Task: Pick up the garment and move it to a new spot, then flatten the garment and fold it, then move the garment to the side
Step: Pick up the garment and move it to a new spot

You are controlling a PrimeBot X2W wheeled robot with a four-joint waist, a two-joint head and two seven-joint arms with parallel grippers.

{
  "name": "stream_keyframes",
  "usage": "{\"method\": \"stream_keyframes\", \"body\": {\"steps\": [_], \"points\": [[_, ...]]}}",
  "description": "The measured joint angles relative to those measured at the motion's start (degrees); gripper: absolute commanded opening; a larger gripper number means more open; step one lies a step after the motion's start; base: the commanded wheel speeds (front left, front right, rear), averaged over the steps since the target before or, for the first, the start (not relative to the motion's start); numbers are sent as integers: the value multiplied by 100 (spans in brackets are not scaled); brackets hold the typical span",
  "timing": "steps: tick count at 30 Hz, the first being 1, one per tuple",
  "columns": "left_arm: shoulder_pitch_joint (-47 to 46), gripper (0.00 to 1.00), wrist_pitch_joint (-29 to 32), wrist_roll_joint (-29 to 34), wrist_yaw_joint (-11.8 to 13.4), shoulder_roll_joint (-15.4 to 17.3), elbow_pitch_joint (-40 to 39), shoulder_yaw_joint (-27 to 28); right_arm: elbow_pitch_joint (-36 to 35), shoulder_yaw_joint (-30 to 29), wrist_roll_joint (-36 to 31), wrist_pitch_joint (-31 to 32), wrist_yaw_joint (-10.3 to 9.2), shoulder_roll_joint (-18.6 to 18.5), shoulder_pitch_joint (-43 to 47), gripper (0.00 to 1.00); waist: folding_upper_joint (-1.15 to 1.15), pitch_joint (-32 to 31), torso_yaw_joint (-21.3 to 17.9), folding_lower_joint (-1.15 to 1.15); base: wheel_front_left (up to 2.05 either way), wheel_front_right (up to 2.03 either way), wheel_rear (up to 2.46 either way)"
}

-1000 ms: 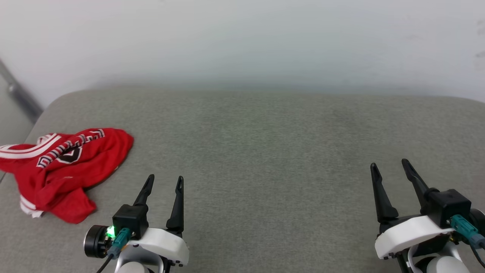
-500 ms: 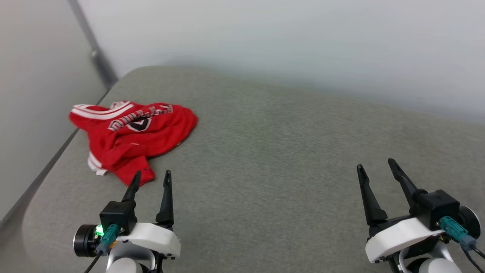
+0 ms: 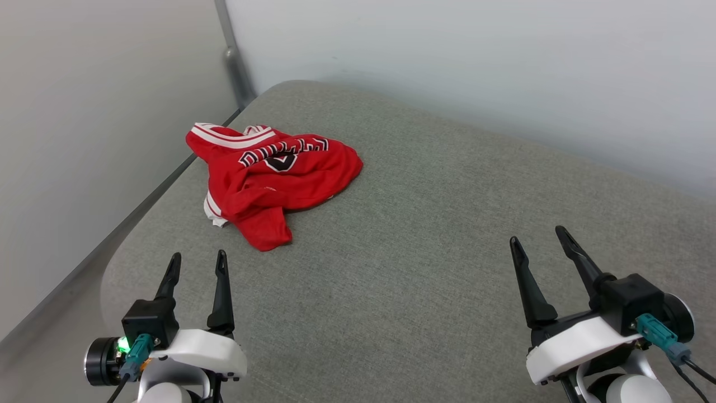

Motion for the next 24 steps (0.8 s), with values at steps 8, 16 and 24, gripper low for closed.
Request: {"method": "stream_keyframes", "body": {"steps": [8,16,24], "points": [[15,100,0,33,0,-11,-38,69,-3,53,-12,23,0,0,-64,100,0,85,53,0,0,0,0],[-713,100,-1,-32,-18,113,105,301,-283,176,-221,201,0,1,-433,100,0,496,-191,0,0,0,0],[-2605,100,678,-531,-272,838,795,578,-702,208,-446,412,0,4,-934,100,0,1330,-588,0,0,0,0]]}}
